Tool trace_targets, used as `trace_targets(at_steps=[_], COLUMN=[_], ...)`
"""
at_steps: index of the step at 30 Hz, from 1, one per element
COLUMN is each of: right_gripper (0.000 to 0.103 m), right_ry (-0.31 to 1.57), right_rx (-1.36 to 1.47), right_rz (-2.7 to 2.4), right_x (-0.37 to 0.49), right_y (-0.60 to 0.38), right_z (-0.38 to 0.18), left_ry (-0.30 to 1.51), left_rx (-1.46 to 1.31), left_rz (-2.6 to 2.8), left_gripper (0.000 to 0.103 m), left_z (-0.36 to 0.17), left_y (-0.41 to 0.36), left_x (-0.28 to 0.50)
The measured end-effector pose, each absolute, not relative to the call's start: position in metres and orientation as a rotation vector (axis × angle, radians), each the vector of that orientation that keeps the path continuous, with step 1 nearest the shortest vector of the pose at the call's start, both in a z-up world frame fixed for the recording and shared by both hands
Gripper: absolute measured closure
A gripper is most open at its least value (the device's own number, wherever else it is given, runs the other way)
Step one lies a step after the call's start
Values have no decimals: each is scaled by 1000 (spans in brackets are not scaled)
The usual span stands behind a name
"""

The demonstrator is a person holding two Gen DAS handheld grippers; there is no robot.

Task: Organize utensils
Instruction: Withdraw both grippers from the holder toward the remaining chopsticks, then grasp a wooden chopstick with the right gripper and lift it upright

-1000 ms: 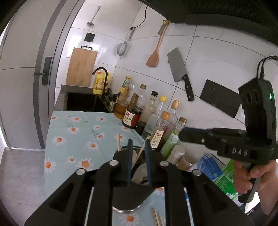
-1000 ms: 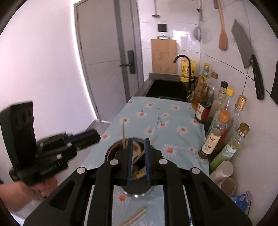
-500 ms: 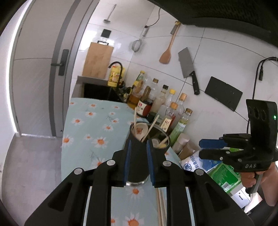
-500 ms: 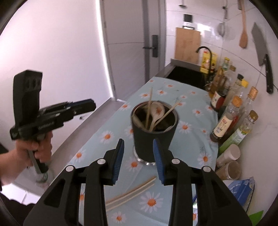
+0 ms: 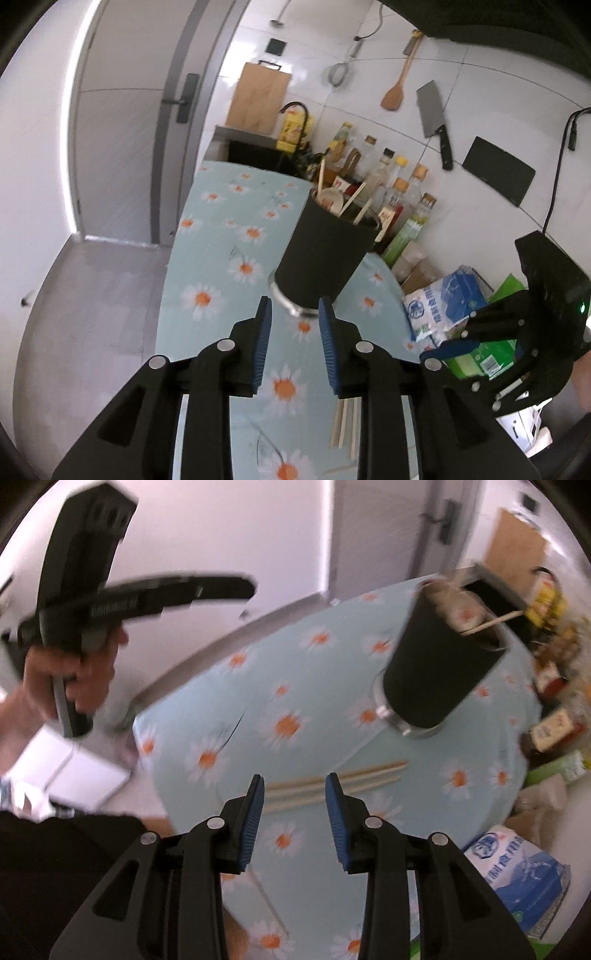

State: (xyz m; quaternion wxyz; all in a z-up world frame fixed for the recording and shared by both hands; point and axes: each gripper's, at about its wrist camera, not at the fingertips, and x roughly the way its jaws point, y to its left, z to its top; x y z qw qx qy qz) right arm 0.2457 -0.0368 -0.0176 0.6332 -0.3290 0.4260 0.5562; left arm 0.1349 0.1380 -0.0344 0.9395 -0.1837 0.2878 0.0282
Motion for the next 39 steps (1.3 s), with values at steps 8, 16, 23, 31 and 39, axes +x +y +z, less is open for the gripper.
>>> trace_targets(at_steps=[8,16,23,31,39], right_gripper=[67,80,88,90,97], right_ry=[1091,1187,1188,1210,1200], right_rx=[-1030,-1207,-1327,-1404,-1423], right_rz=[1384,1385,1372,1375,1383], right_x=[196,180,171,161,155], right_y=[-33,-19,-3,5,6], right_z=[-70,-113,-124,-138,-142], left_ry=[614,618,607,609,643], left_rx=[-447,-532,-590,-621,-627], left_rz=[142,210,243,251,248], left_gripper=[78,78,78,78,78], left_z=[-59,-82,-94,-102,-108], left_y=[123,118,122,125,125], left_x=[86,47,29,33,42])
